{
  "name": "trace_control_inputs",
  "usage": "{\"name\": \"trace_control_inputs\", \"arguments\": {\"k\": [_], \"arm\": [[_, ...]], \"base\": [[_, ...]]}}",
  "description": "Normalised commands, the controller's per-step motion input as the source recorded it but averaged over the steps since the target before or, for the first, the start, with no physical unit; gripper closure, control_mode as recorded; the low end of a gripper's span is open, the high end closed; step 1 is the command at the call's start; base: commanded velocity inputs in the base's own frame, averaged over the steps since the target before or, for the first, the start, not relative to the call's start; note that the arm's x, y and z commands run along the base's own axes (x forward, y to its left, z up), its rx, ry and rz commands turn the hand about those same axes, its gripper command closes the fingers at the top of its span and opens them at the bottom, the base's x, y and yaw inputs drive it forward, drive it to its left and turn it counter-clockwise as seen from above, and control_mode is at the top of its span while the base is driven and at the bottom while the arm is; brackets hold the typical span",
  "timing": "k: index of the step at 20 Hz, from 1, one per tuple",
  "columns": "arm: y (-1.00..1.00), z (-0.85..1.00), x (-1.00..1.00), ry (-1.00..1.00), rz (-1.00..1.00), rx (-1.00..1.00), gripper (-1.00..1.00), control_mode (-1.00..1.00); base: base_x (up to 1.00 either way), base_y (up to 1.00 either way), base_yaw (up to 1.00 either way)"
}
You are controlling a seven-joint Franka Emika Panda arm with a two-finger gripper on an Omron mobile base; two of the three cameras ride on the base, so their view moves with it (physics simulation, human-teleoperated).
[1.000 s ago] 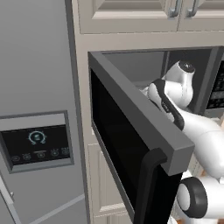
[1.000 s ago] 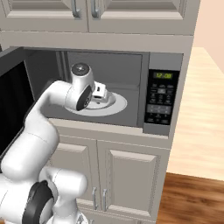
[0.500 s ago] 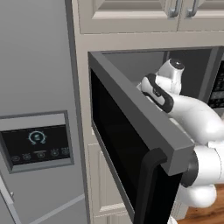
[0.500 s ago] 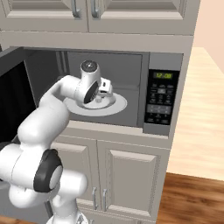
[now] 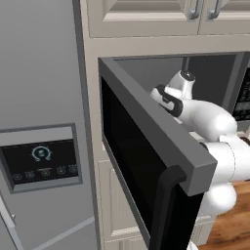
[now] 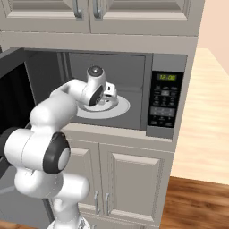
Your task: Pick the marshmallow from the microwave and place it on plate located on the counter.
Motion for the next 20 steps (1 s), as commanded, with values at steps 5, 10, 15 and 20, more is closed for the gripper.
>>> {"name": "trace_control_inputs", "arguments": {"k": [5, 10, 15, 20], "arm": [[0.00, -0.15, 0.27, 0.04, 0.00, 0.00, -1.00, -1.00], [0.00, 0.00, 0.27, 0.00, 0.00, 0.00, -1.00, -1.00], [0.00, -0.10, 0.10, 0.00, 0.00, 0.00, -1.00, -1.00], [0.00, -0.26, 0.00, 0.00, 0.00, 0.00, -1.00, -1.00]], "base": [[0.00, 0.00, 0.00], [0.00, 0.00, 0.00], [0.00, 0.00, 0.00], [0.00, 0.00, 0.00]]}}
